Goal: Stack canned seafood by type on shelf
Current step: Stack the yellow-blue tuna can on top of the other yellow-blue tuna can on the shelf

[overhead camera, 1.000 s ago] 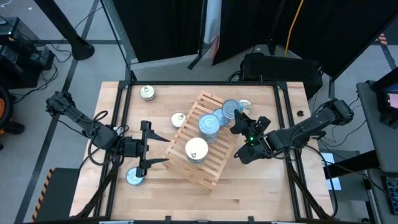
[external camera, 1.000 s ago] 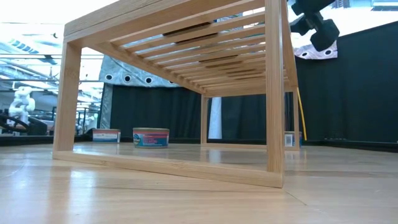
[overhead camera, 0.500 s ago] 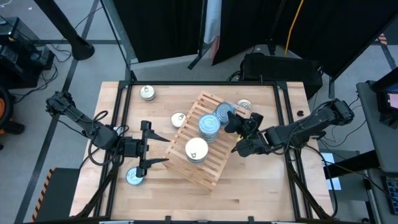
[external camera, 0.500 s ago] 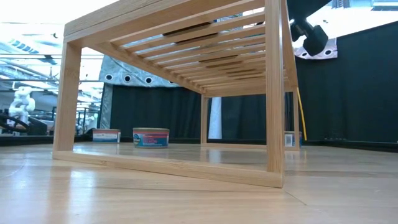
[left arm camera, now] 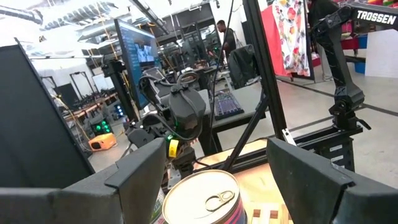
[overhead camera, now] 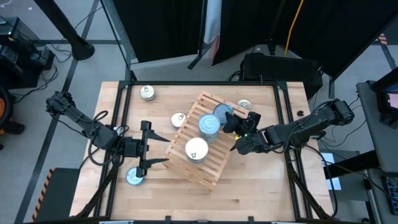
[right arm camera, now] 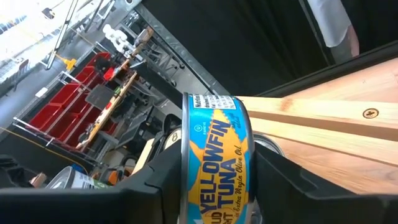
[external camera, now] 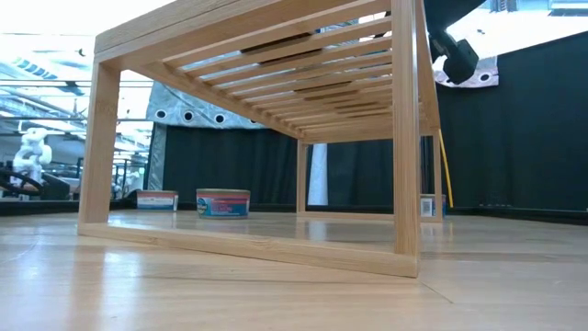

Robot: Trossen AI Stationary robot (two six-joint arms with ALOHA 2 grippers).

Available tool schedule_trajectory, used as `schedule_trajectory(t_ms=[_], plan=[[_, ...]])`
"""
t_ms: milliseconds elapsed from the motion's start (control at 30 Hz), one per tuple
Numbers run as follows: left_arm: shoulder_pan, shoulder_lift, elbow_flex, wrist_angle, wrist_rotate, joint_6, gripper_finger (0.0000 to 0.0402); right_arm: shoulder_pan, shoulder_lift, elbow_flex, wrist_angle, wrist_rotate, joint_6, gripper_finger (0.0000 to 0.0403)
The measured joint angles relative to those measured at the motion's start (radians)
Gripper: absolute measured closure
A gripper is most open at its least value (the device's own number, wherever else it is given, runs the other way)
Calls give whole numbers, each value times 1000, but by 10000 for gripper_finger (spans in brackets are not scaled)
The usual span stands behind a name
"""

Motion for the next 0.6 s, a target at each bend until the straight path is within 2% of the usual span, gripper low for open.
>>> schedule_trajectory(t_ms=[133,467,600], plan=[[0,0,0,0,0,0,114,-2,0,0,-1,-3,-16,209],[0,0,0,-11,0,0,114,-2,0,0,-1,-10,-176,110],[0,0,0,-11,0,0,114,-16,0,0,-2,-82,-209,79]])
